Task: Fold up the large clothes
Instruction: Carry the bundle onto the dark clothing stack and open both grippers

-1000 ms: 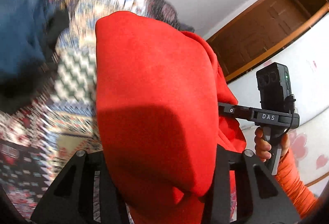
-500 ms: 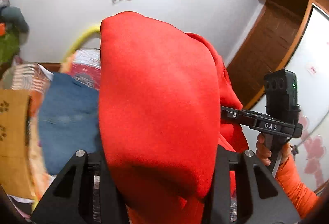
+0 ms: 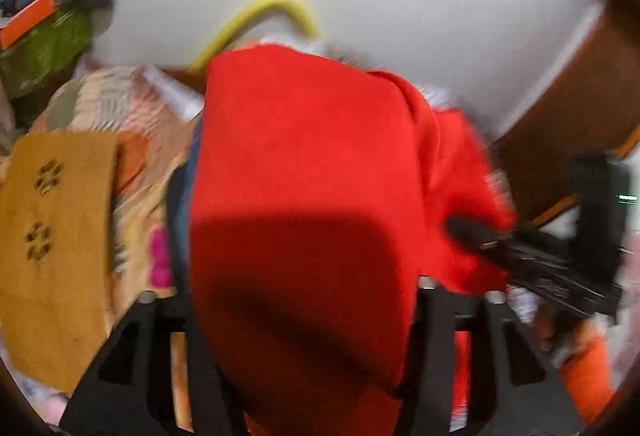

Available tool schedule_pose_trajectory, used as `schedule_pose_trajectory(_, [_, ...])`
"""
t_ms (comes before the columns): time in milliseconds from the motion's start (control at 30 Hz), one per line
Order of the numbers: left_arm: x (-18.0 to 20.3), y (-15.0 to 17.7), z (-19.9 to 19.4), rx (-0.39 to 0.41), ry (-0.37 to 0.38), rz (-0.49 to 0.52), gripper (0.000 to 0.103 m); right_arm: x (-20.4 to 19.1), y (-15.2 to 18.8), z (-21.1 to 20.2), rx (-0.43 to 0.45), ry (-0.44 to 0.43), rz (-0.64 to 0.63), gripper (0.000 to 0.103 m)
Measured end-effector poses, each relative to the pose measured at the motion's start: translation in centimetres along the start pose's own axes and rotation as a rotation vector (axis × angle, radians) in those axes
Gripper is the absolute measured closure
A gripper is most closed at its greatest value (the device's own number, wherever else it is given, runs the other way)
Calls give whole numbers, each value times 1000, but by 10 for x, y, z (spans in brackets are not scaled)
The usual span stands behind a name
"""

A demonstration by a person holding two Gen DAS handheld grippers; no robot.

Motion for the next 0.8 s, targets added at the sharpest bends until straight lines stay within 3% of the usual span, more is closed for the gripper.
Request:
schedule_pose_trajectory(100, [-2, 1, 19, -41, -35, 19, 34, 4, 10, 13, -2, 82, -74, 77])
schedule_pose_trajectory(167, [0, 2, 13, -32, -33, 38, 34, 3, 11, 4, 22, 89, -77, 72])
schedule_pose_trajectory(300, [2, 2, -16, 13, -68, 65, 34, 0, 5, -17, 15, 126, -63, 71])
schedule_pose_trajectory(400, [2, 2, -50, 84, -64, 47, 34, -13, -1, -44, 92, 162, -100, 68])
schedule_pose_trajectory(467, [0, -3, -74, 155, -55, 26, 33, -16, -7, -54, 137, 163, -106, 53])
schedule_pose_trajectory(567, [-6, -9, -98, 255, -91, -12, 16, -31, -12, -61, 171, 106, -116, 45])
schedule_pose_trajectory(600, [-8, -12, -100, 265, -104, -28, 16, -36, -11, -58, 162, 99, -121, 45])
schedule_pose_trajectory(700, [-9, -12, -77, 184, -100, -45, 16, -46, -5, -38, 116, 99, -142, 44])
schedule_pose_trajectory(800, [-11, -3, -45, 136, -227, -13, 16, -40, 11, -1, -1, 149, -166, 42])
Point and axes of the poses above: each gripper's, at about its wrist camera, not at the fingertips, and z roughly the way its jaws point, x to its right, y to its underside, the point moved 4 cm from there along z, roughly the way its jaws point, and after that the axes turned 3 degrees about -y, right-handed, at the moved point
